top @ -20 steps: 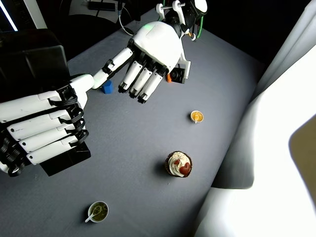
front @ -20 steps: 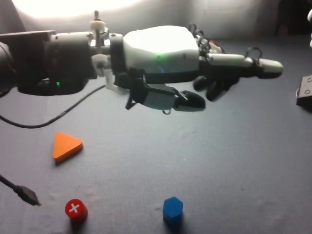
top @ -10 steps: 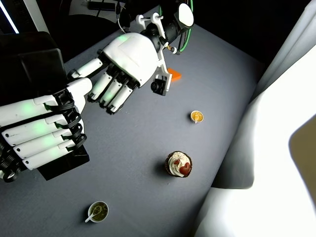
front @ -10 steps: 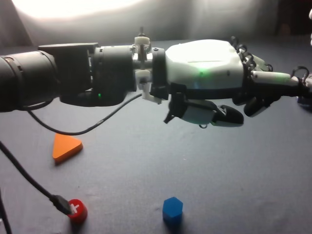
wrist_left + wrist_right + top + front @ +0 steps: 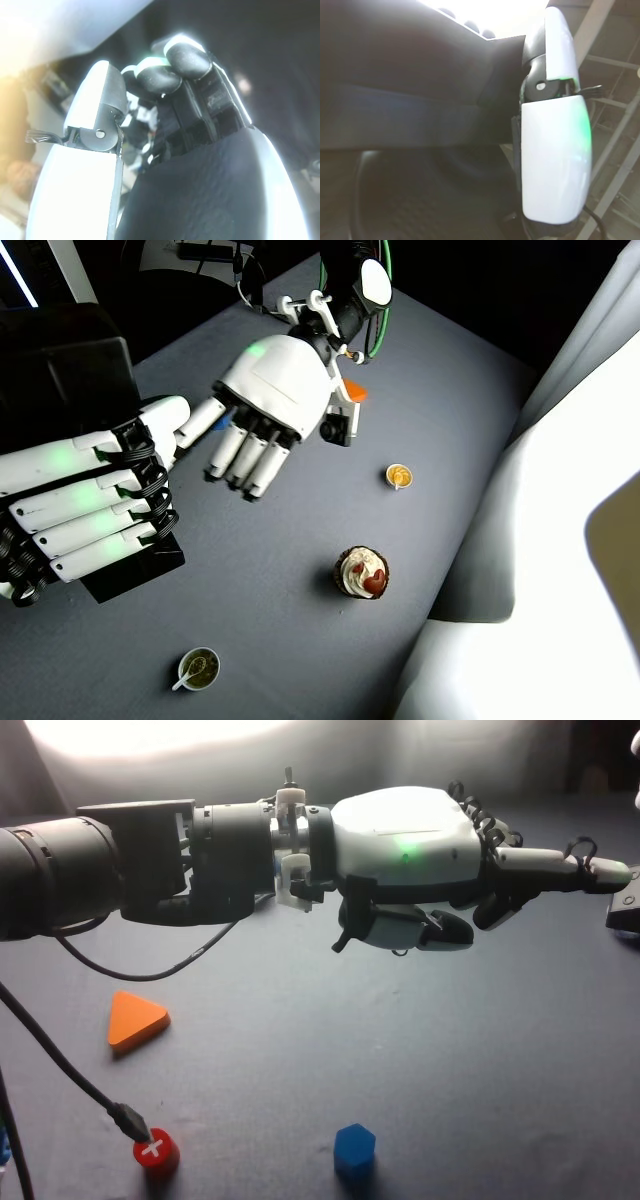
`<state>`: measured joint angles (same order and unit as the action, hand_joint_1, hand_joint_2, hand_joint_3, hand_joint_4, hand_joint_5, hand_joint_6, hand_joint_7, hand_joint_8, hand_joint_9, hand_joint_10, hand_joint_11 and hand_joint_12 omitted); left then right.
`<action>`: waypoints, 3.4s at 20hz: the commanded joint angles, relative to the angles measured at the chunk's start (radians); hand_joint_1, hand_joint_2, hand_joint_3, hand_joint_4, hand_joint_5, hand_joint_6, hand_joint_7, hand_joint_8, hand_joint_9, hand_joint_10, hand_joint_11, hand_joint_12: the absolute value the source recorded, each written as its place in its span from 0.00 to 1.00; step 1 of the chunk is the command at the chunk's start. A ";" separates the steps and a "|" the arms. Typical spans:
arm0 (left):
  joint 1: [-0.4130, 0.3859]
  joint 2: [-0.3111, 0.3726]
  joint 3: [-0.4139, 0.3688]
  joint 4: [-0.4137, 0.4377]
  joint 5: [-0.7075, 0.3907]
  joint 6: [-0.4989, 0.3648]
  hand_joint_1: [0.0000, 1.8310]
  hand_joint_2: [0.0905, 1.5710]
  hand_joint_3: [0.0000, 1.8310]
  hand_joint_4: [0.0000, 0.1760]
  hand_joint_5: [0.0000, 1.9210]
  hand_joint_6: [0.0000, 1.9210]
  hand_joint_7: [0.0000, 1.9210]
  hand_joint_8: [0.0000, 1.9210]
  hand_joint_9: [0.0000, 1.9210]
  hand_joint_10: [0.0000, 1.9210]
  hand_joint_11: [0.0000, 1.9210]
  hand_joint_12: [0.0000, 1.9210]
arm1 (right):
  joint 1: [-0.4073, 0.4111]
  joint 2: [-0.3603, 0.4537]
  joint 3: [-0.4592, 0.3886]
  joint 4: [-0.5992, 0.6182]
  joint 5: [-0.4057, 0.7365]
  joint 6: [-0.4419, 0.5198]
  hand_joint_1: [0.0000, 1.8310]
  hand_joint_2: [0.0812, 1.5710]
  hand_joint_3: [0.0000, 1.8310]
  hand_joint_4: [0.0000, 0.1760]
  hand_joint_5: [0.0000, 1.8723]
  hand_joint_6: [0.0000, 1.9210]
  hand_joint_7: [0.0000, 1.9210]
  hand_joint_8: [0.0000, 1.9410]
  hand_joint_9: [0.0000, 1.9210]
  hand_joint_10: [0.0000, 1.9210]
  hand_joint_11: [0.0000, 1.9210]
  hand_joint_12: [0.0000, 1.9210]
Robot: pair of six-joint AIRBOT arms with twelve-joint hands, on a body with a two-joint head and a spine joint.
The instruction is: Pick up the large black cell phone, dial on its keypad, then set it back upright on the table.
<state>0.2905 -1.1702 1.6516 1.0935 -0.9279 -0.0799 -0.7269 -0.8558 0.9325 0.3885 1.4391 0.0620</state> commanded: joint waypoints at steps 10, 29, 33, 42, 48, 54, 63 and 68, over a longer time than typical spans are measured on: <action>-0.049 -0.101 0.106 -0.066 -0.085 -0.005 0.71 0.82 0.00 0.71 0.00 0.00 0.32 0.84 0.37 1.00 0.28 1.00 | 0.017 -0.007 -0.003 -0.007 0.133 0.010 0.75 0.72 0.00 0.00 0.51 0.39 0.45 0.65 0.44 0.73 0.43 0.68; -0.029 0.401 -0.176 0.154 -0.385 -0.631 0.71 0.80 0.00 0.54 0.07 0.01 0.35 0.78 0.31 0.93 0.27 1.00 | -0.072 -0.044 0.044 0.164 0.219 0.009 0.75 0.72 0.00 0.00 0.51 0.38 0.45 0.65 0.45 0.71 0.46 0.67; -0.017 0.395 -0.151 0.003 -0.430 -0.633 0.41 0.82 0.00 0.10 0.15 0.00 0.39 0.23 0.34 0.53 0.23 0.84 | -0.123 -0.092 0.076 0.185 0.247 0.052 0.75 0.72 0.00 0.00 0.51 0.37 0.45 0.65 0.45 0.72 0.45 0.69; 0.016 0.407 -0.250 -0.189 0.015 -0.964 0.00 0.73 0.00 0.24 0.12 0.00 0.09 0.00 0.06 0.00 0.00 0.08 | -0.086 -0.241 0.178 0.240 0.252 0.094 0.75 0.71 0.00 0.00 0.50 0.40 0.45 0.65 0.47 0.69 0.46 0.68; 0.022 0.426 -0.322 -0.212 0.008 -0.968 0.00 0.74 0.00 0.27 0.09 0.00 0.09 0.00 0.08 0.01 0.01 0.00 | -0.085 -0.278 0.231 0.237 0.252 0.123 0.69 0.68 0.00 0.00 0.60 0.30 0.52 0.61 0.50 0.56 0.46 0.74; 0.043 0.427 -0.315 -0.094 0.156 -1.204 0.00 0.75 0.00 0.19 0.08 0.00 0.10 0.01 0.07 0.01 0.04 0.02 | -0.078 -0.317 0.260 0.233 0.191 0.141 0.69 0.70 0.00 0.00 0.56 0.35 0.49 0.67 0.50 0.64 0.47 0.73; 0.049 0.445 -0.270 -0.070 0.198 -1.317 0.00 0.75 0.00 0.17 0.09 0.00 0.11 0.00 0.10 0.00 0.00 0.19 | -0.014 -0.345 0.314 0.147 0.081 0.142 0.69 0.69 0.00 0.00 0.55 0.37 0.52 0.62 0.53 0.58 0.50 0.74; 0.056 0.446 -0.267 -0.067 0.197 -1.317 0.00 0.75 0.00 0.17 0.09 0.00 0.10 0.00 0.10 0.00 0.00 0.21 | 0.017 -0.391 0.384 0.146 0.085 0.136 0.68 0.70 0.00 0.00 0.53 0.42 0.52 0.61 0.53 0.59 0.51 0.71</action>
<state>0.3668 -0.7284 1.3857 1.0908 -0.6632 -1.3888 -0.7155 -1.2560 1.3132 0.5564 1.3945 0.1802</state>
